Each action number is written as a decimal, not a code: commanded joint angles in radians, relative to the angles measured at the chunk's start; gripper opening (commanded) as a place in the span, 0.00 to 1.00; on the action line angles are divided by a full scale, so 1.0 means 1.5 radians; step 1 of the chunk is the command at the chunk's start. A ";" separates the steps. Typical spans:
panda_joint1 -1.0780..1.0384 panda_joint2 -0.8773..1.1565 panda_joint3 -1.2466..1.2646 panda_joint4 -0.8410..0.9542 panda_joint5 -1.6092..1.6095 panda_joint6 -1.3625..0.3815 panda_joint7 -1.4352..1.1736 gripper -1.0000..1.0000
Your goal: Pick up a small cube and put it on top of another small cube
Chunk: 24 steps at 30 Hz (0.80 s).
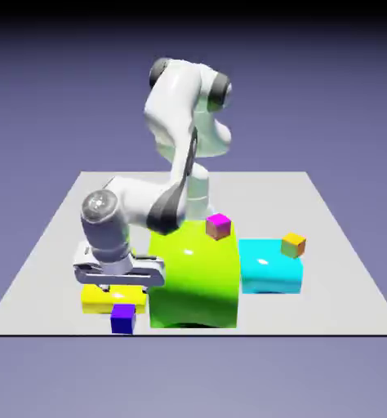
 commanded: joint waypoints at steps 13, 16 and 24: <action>0.029 0.228 -0.083 0.163 0.046 -0.174 -0.058 0.50; 0.040 0.232 -0.078 0.102 0.054 -0.114 -0.063 0.50; 0.027 0.220 -0.051 0.212 0.068 -0.226 -0.046 0.00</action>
